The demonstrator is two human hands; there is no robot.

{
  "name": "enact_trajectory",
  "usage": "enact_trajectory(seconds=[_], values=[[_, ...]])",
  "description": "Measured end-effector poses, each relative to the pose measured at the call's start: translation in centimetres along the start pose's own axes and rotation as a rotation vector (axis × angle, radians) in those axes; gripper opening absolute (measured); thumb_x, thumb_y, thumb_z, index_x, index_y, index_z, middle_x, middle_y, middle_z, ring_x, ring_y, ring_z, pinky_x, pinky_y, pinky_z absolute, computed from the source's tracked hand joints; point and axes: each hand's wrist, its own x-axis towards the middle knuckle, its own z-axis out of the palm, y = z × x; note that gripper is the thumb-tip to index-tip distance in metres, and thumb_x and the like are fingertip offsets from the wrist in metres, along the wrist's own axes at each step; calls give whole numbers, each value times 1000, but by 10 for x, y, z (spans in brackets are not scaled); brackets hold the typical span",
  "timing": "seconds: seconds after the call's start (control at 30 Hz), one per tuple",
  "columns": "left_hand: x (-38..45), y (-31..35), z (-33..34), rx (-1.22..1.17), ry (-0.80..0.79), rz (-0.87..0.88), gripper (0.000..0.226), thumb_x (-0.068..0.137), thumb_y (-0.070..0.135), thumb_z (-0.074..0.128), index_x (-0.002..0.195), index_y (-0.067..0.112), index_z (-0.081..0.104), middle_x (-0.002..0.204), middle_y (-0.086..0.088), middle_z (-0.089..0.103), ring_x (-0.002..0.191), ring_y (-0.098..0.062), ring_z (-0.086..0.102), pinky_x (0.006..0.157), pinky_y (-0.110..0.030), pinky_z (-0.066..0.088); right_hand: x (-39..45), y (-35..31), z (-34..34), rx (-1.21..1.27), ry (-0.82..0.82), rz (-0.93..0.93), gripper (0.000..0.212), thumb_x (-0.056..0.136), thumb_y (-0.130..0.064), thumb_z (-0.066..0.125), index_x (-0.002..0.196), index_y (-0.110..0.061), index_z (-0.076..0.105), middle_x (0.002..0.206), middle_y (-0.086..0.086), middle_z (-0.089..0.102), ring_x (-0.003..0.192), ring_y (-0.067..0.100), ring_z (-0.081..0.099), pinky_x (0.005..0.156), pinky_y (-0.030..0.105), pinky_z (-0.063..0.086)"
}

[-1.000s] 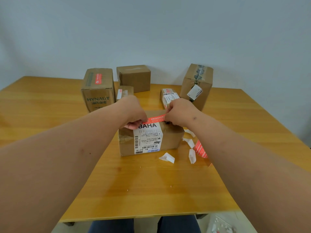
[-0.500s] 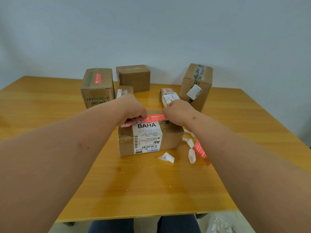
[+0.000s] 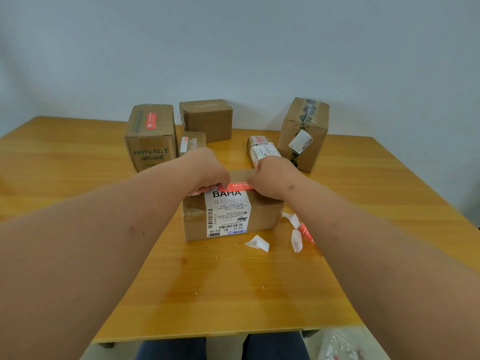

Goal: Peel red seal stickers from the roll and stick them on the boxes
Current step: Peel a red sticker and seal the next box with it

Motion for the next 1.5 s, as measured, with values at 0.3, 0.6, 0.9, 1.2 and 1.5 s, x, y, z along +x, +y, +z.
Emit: enact_trajectory(seconds=[0.3,0.6,0.9,1.2,1.5], values=[[4,-3,2,-16,-14,6,16,82,4,68,72,4,55,60,-11,55,47,-15,46,39,-21,38,-2,2,2,-3,29,-5,35,92,-30,48,120,-10,57,106,8,58,87,21,52,68,27,47],[1,-5,2,-4,3,34,26,85,8,71,68,5,52,54,-9,53,34,-13,43,32,-16,34,-2,3,2,-43,38,-21,32,92,-28,47,116,-10,60,104,8,60,87,21,55,67,26,46],[2,-9,1,-118,-6,32,20,84,2,70,75,5,52,61,-12,58,53,-18,54,46,-25,46,-1,11,1,162,65,33,17,86,-28,56,93,-12,56,80,2,54,70,15,53,49,22,34],[0,-9,-3,-278,-25,12,11,90,-4,49,90,7,51,65,-12,52,46,-14,44,39,-19,38,-6,14,-11,585,-20,47,11,89,-15,50,81,-8,55,72,4,49,66,19,46,61,30,42],[-2,-5,-5,-324,-76,-41,37,97,33,41,79,8,62,67,-5,51,52,-15,42,50,-22,41,-6,10,-10,479,-84,-24,25,93,-9,43,69,-14,45,72,4,42,67,18,41,61,28,35]])
